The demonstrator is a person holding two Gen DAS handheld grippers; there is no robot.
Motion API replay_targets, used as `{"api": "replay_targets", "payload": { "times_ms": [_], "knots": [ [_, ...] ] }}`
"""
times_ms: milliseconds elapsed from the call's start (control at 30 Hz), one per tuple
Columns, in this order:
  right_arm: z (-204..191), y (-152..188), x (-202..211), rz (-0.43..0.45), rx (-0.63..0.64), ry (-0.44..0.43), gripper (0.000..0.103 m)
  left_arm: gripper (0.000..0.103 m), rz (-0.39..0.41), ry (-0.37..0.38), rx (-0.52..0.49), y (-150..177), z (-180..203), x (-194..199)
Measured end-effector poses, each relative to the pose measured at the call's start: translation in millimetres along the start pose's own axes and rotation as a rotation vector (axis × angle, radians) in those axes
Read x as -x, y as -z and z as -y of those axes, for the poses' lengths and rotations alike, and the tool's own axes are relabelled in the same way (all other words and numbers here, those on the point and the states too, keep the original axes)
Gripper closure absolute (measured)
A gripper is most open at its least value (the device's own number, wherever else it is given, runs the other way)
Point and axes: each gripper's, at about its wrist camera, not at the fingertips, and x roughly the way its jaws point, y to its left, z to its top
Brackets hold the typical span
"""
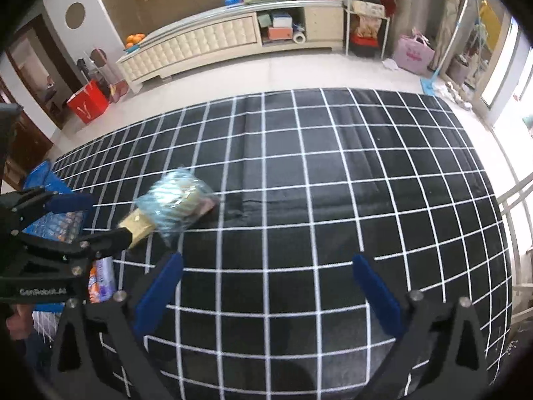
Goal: Organize snacks
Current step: 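Move both grippers back toward the remaining bars and cracker bag, then grasp the blue-striped bag with the left gripper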
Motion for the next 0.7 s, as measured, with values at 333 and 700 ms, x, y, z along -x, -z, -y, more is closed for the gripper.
{"api": "replay_targets", "payload": {
  "times_ms": [333,700],
  "knots": [
    [15.8,-6.1,-38.2,-0.053,0.0,-0.004,0.0,0.025,-0.061,-0.02,-0.11,-33.2,13.7,-56.9],
    [37.0,-1.9,-42.1,-0.061,-0.055,-0.005,0.0,0.048,-0.07,-0.006,-0.055,-39.1,11.2,-80.4]
  ]
}}
